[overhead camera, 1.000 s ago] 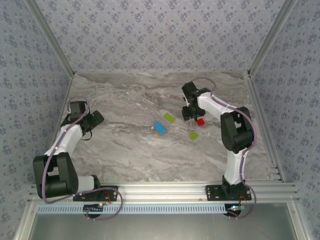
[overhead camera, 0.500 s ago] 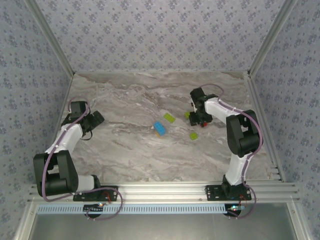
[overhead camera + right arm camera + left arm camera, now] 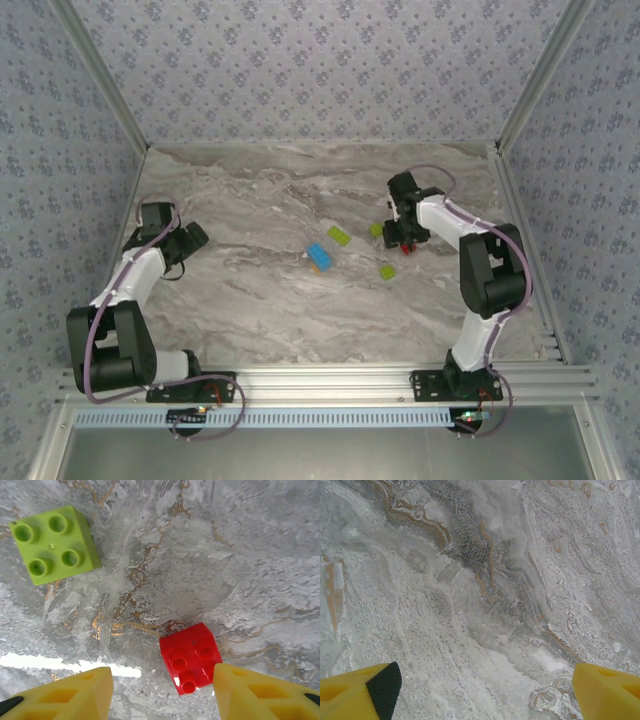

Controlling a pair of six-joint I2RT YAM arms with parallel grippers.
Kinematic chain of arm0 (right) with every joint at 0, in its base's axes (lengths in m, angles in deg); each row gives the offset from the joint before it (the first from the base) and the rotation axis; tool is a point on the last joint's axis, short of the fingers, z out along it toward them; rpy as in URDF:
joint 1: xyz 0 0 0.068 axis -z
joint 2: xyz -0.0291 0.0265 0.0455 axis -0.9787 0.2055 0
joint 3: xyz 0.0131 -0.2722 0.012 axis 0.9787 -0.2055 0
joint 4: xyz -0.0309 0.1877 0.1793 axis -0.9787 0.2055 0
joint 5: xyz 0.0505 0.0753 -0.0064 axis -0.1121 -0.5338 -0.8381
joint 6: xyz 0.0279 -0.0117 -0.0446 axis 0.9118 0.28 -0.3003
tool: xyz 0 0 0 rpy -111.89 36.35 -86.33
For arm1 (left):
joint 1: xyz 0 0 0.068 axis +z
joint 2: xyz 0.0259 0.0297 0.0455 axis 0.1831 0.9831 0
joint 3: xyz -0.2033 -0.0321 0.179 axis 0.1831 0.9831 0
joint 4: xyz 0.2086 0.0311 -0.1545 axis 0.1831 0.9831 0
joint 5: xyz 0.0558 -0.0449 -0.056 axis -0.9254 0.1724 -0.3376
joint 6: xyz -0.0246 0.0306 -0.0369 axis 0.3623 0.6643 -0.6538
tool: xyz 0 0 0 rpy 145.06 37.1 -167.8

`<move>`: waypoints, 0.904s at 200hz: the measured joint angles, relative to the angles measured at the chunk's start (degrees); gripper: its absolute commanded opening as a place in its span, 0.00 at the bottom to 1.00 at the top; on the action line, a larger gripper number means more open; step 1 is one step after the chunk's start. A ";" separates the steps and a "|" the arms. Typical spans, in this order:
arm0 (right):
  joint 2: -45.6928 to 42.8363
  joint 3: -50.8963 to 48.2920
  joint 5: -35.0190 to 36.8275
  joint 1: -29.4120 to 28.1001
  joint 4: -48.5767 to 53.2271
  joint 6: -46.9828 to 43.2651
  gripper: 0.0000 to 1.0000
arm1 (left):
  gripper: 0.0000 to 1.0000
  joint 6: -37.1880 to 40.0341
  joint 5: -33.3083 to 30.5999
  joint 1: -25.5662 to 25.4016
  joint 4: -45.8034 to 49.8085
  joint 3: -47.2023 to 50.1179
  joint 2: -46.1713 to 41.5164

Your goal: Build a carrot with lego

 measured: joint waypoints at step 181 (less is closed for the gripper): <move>5.57 1.29 -3.54 4.15 1.49 -6.82 0.63 | 0.90 0.00 -0.02 -0.33 0.00 0.00 0.00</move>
